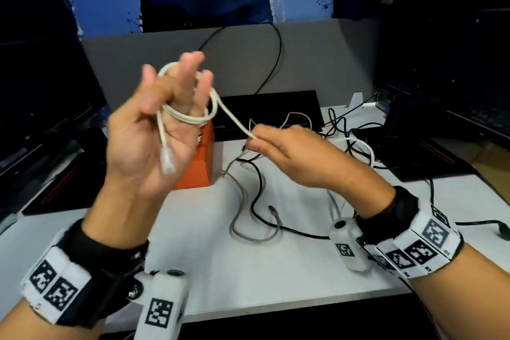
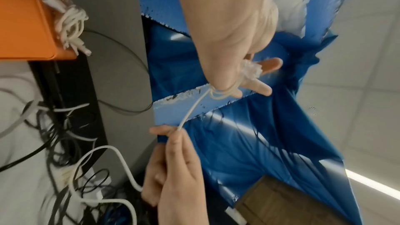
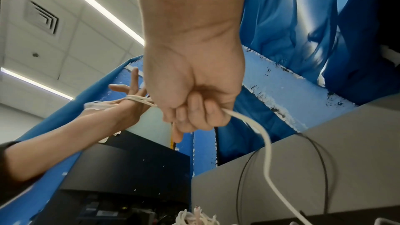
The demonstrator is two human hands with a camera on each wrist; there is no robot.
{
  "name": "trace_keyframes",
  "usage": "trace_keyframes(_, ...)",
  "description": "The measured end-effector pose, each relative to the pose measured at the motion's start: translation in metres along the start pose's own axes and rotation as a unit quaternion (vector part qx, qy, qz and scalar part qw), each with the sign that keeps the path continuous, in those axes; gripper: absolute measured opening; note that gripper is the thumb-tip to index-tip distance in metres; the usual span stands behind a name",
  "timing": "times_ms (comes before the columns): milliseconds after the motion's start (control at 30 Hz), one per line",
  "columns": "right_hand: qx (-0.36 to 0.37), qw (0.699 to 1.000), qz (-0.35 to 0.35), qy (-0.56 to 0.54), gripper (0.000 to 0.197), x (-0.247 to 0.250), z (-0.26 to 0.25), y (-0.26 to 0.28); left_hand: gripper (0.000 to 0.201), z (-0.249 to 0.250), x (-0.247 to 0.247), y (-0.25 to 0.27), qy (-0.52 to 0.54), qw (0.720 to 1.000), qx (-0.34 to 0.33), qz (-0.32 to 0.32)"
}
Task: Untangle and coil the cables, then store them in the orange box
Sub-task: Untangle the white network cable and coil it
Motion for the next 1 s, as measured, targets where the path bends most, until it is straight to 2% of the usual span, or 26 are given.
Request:
trace_keyframes(33,0.017,0.999,-0.029,-0.002,0.024,-0.004,-0.007,0.001,0.019,0.006,0.0,0.0,-0.03,0.998,-0.045,0.032)
trace_keyframes(67,0.04,0.998,-0.049,-0.007,0.021,-0.007,-0.017,0.004,0.021,0.009,0.001,0.001,-0.101,0.989,-0.088,0.064)
trace_keyframes(100,0.064,0.996,-0.066,-0.013,0.019,-0.008,-0.027,0.005,0.031,0.009,0.003,0.002,-0.211,0.966,-0.126,0.083)
trace_keyframes(133,0.082,0.993,-0.082,-0.012,0.02,-0.009,-0.036,0.008,0.037,0.004,0.003,0.004,-0.333,0.928,-0.148,0.079)
trace_keyframes(167,0.094,0.991,-0.097,-0.003,0.024,-0.01,-0.044,0.01,0.039,-0.003,0.003,0.005,-0.46,0.872,-0.157,0.058)
trace_keyframes(200,0.099,0.989,-0.109,0.015,0.026,-0.01,-0.048,0.013,0.04,-0.013,0.002,0.007,-0.583,0.798,-0.15,0.025)
trace_keyframes(267,0.1,0.987,-0.115,0.042,0.022,-0.004,-0.048,0.016,0.037,-0.028,0.008,0.01,-0.785,0.612,-0.087,-0.034)
trace_keyframes(300,0.101,0.988,-0.108,0.041,0.017,0.003,-0.046,0.017,0.035,-0.031,0.012,0.01,-0.849,0.525,-0.039,-0.049)
trace_keyframes(333,0.099,0.99,-0.092,0.033,0.02,0.011,-0.044,0.017,0.033,-0.032,0.018,0.009,-0.877,0.476,0.021,-0.058)
trace_keyframes(367,0.093,0.993,-0.065,0.016,0.023,0.021,-0.041,0.018,0.034,-0.033,0.023,0.009,-0.874,0.475,0.088,-0.058)
trace_keyframes(400,0.079,0.996,-0.034,-0.012,0.025,0.03,-0.037,0.018,0.036,-0.035,0.025,0.012,-0.841,0.516,0.154,-0.058)
trace_keyframes(433,0.066,0.997,0.0,-0.041,0.024,0.038,-0.033,0.018,0.038,-0.036,0.026,0.014,-0.782,0.587,0.204,-0.055)
trace_keyframes(467,0.058,0.996,0.031,-0.065,0.025,0.044,-0.03,0.019,0.038,-0.037,0.023,0.016,-0.71,0.663,0.233,-0.046)
trace_keyframes(500,0.052,0.993,0.059,-0.089,0.026,0.048,-0.029,0.02,0.037,-0.035,0.02,0.017,-0.639,0.728,0.245,-0.04)
trace_keyframes(533,0.044,0.989,0.082,-0.118,0.025,0.05,-0.028,0.02,0.039,-0.033,0.017,0.018,-0.583,0.774,0.246,-0.04)
trace_keyframes(567,0.037,0.984,0.094,-0.145,0.024,0.05,-0.028,0.019,0.042,-0.03,0.017,0.018,-0.54,0.804,0.244,-0.044)
trace_keyframes(633,0.029,0.982,0.09,-0.161,0.023,0.044,-0.028,0.017,0.039,-0.029,0.018,0.018,-0.476,0.842,0.247,-0.051)
trace_keyframes(700,0.033,0.982,0.074,-0.171,0.017,0.036,-0.029,0.014,0.033,-0.031,0.019,0.019,-0.441,0.86,0.247,-0.065)
trace_keyframes(733,0.035,0.981,0.075,-0.175,0.019,0.033,-0.03,0.013,0.032,-0.034,0.02,0.019,-0.433,0.864,0.246,-0.072)
trace_keyframes(833,0.019,0.982,0.111,-0.154,0.04,0.028,-0.024,0.008,0.031,-0.046,0.027,0.018,-0.357,0.902,0.238,-0.052)
trace_keyframes(900,0.003,0.979,0.141,-0.151,0.042,0.027,-0.017,0.006,0.028,-0.058,0.03,0.019,-0.28,0.927,0.247,-0.031)
trace_keyframes(1000,0.011,0.973,0.171,-0.156,0.042,0.024,-0.01,0.004,0.034,-0.071,0.032,0.021,-0.211,0.94,0.268,-0.014)
Point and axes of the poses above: each hand's wrist, its own y-axis away from the middle knuckle, its own x-axis out of the back of the hand, z = x × y, the point moved 5 cm from there along -y, towards the middle knuckle, and after that the axes turned 10 degrees about y, right-handed, at the moved point
